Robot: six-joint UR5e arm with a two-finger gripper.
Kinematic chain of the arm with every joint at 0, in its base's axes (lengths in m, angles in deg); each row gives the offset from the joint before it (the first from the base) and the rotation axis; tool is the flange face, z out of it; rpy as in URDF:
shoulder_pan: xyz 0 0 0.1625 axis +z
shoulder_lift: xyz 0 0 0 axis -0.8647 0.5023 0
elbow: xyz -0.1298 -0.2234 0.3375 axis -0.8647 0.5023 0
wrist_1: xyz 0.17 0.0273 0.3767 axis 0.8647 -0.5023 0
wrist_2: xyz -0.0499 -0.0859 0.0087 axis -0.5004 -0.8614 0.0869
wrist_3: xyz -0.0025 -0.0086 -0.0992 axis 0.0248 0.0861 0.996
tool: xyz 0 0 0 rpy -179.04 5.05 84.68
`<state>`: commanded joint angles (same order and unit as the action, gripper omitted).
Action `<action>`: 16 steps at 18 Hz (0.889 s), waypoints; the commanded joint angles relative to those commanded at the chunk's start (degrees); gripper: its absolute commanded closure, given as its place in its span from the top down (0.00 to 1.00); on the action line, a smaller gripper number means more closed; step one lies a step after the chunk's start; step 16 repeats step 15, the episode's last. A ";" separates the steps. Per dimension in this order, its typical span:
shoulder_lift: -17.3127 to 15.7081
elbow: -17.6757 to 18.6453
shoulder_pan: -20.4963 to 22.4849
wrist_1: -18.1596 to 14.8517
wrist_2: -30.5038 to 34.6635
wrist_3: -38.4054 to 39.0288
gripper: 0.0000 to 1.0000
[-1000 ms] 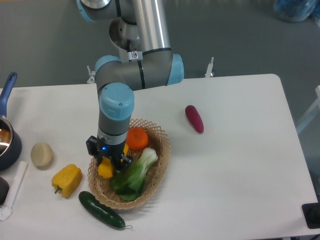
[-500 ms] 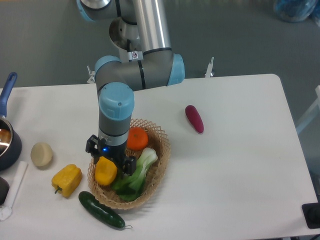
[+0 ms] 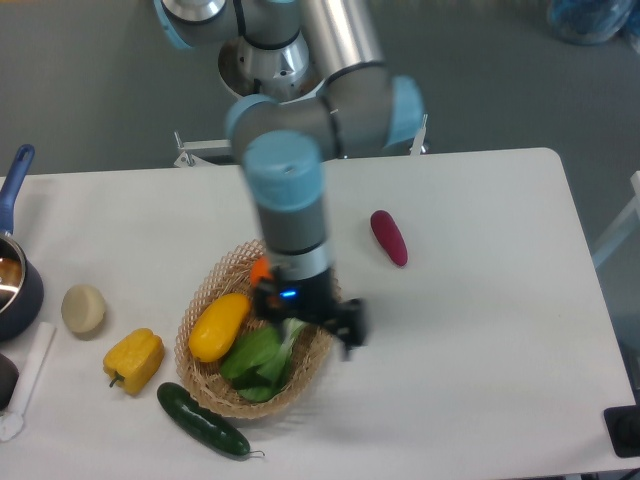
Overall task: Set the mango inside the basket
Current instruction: 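Lift the open gripper up and away from the basket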
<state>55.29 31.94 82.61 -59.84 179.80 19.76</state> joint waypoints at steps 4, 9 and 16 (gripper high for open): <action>-3.87 -1.05 5.02 -2.19 1.57 -15.29 1.00; -8.35 -1.41 8.28 -13.16 2.20 -29.62 1.00; -12.31 0.00 12.06 -17.49 2.02 -36.85 1.00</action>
